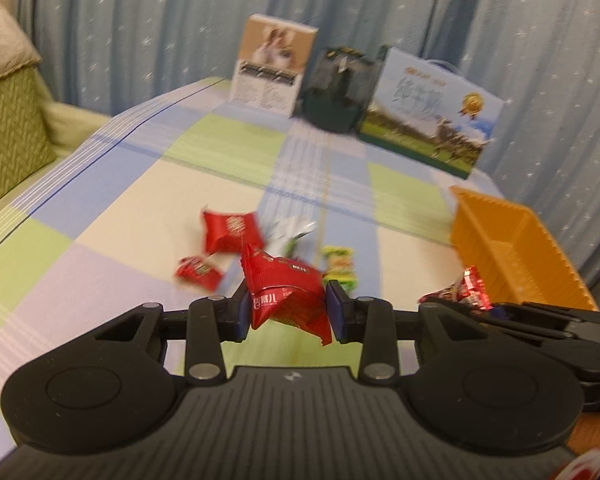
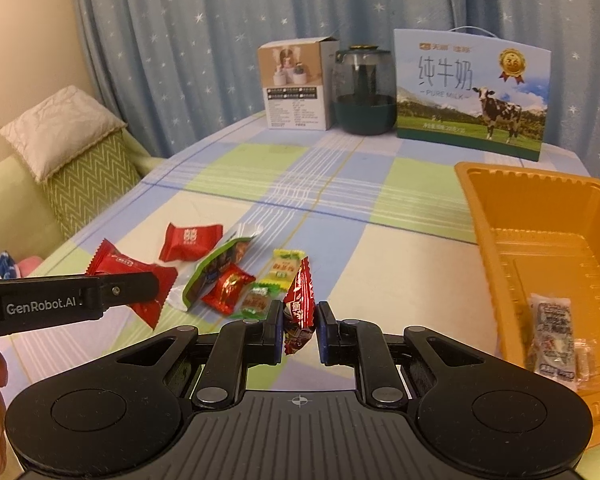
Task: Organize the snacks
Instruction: 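Carry the red bag in the left tool and the wrapped candy in the right tool to the tray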
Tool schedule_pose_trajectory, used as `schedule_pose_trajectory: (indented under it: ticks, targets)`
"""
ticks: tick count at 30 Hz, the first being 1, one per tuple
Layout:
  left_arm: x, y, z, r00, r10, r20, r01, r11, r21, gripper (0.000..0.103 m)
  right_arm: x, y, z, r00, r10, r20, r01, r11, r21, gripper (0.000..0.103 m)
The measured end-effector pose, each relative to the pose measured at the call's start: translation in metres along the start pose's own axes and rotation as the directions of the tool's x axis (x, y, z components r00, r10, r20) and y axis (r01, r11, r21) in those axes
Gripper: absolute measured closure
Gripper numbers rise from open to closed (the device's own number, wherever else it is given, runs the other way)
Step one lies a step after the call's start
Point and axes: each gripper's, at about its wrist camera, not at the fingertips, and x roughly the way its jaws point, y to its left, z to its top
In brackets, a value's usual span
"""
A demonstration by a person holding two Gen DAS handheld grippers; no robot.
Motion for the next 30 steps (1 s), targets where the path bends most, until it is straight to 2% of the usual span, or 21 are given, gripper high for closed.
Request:
schedule_pose_trajectory:
  ticks: [4,11,16,23,30]
  targets:
    - [-0.003,-0.018,0.006,0.998,-0.062,0.010,0.062,0.998,0.002,0.069,-0.010,-0.010,0.006,1.000,-0.012,0.027,0.011,1.000,0.019,0.086]
    - [0.000,-0.054,0.015,0.992,-0.127,0.024,0.125,0.991,0.052,0.069,-0.032,-0.039,0.019,0.995,-0.055,0.077,0.048,0.995,0.082,0.086]
    - [0.005,-0.083,0.019,0.984,-0.177,0.026,0.174,0.981,0.088,0.069,-0.049,-0.065,0.025,0.988,-0.112,0.104,0.099,0.988,0.120,0.086]
    - [0.014,-0.128,0.020,0.968,-0.250,0.017,0.245,0.957,0.154,0.069,-0.076,-0.111,0.027,0.973,-0.191,0.130,0.164,0.967,0.193,0.086]
    - [0.030,-0.172,0.015,0.948,-0.317,-0.025,0.314,0.919,0.239,0.069,-0.100,-0.156,0.024,0.955,-0.266,0.129,0.226,0.937,0.265,0.086]
